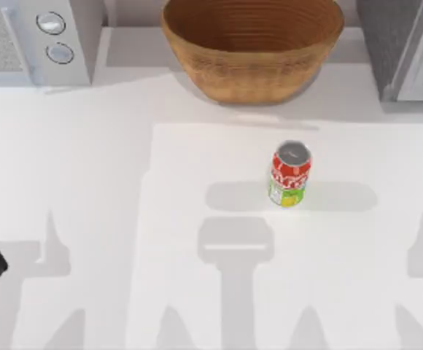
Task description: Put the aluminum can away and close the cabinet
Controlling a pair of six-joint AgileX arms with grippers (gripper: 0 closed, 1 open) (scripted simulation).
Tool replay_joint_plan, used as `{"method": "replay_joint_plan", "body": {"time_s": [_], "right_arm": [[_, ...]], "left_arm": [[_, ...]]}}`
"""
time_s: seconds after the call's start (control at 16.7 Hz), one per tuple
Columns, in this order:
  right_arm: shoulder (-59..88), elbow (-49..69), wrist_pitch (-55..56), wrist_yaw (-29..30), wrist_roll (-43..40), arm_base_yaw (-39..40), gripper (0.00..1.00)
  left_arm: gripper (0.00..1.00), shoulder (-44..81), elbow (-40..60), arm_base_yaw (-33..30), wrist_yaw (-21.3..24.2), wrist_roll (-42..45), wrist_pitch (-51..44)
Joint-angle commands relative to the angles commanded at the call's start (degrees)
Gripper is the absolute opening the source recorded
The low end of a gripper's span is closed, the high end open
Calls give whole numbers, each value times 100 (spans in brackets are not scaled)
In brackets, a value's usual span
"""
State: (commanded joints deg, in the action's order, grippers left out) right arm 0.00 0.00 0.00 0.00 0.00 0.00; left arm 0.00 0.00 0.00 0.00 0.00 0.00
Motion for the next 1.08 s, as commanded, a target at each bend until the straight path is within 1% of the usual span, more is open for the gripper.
{"method": "replay_joint_plan", "body": {"time_s": [0.24,0.48,0.72,1.08], "right_arm": [[157,41,116,60,1,58,100],[1112,287,824,426,6,409,100],[2754,712,2035,1046,9,1001,100],[6005,1565,4453,2278,9,2180,100]], "left_arm": [[100,0,0,0,0,0,0],[100,0,0,0,0,0,0],[100,0,0,0,0,0,0],[100,0,0,0,0,0,0]]}}
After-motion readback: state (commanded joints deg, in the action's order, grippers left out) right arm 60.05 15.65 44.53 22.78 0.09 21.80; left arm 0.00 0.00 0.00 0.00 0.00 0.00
